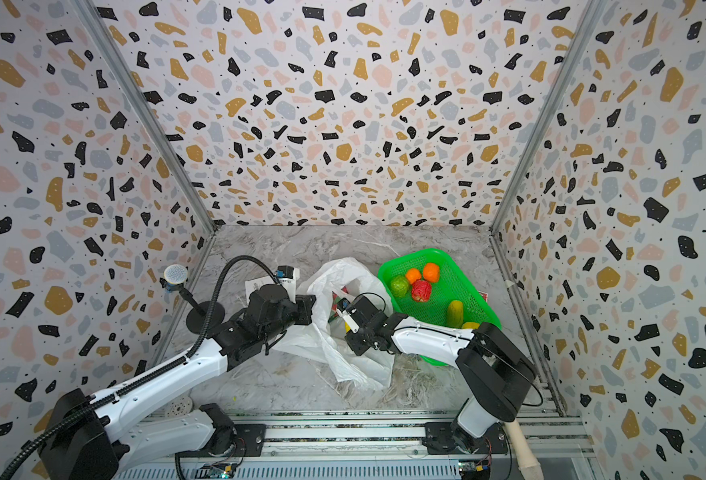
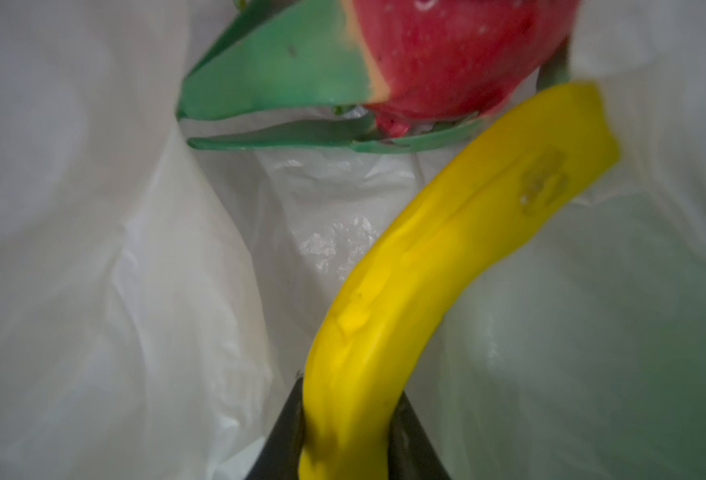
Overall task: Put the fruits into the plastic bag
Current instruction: 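Open the right gripper to drop the banana into the bag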
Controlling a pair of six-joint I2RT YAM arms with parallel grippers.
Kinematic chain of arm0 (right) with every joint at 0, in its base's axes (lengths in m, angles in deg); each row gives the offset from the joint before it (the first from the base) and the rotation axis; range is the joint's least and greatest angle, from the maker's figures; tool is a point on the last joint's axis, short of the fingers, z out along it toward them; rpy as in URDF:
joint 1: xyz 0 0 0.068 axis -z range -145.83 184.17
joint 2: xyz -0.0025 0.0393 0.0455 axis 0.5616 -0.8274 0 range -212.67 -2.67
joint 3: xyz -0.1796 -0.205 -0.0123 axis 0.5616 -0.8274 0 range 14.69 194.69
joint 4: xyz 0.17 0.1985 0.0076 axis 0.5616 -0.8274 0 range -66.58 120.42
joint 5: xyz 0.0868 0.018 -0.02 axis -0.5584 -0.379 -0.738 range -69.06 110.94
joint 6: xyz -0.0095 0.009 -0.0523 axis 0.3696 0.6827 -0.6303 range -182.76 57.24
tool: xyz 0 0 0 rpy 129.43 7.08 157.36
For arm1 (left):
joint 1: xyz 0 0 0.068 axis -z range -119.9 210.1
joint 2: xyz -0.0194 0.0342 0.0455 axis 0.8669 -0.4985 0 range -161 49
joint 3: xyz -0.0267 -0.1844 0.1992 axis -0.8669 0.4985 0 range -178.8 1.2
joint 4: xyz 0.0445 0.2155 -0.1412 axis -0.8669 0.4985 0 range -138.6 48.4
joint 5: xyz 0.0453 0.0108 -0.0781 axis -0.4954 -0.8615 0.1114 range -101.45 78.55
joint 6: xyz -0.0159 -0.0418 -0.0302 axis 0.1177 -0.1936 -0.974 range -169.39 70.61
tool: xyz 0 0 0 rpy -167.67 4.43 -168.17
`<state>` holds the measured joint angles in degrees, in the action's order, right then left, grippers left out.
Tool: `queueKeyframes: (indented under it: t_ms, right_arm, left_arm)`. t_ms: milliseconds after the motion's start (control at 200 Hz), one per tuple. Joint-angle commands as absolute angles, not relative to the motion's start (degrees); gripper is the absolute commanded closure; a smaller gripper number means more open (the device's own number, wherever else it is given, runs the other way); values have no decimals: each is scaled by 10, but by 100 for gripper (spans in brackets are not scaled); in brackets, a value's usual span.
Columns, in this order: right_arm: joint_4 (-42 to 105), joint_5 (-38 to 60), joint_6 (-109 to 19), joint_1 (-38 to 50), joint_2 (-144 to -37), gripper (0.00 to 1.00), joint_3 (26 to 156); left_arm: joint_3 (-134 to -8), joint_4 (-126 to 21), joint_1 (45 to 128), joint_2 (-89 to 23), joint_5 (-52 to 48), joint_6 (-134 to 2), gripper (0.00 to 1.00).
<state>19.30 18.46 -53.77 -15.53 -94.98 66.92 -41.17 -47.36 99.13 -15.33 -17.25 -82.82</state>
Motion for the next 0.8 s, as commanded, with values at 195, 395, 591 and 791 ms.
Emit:
queueKeyframes:
  t_ms: [195, 395, 591, 791]
  right_arm:
    - [150, 174, -483, -98, -989, 87, 724]
    - [148, 148, -481, -93, -964, 74, 747]
    - [166, 148, -465, -93, -903, 36, 733]
    - [164, 203, -457, -90, -840, 26, 727]
  left_arm:
    - [-430, -482, 996, -145, -188, -816, 100]
    - [-429, -479, 995, -149, -194, -816, 100]
    - [-430, -483, 996, -157, -191, -816, 100]
    - [-431, -483, 996, -159, -193, -816, 100]
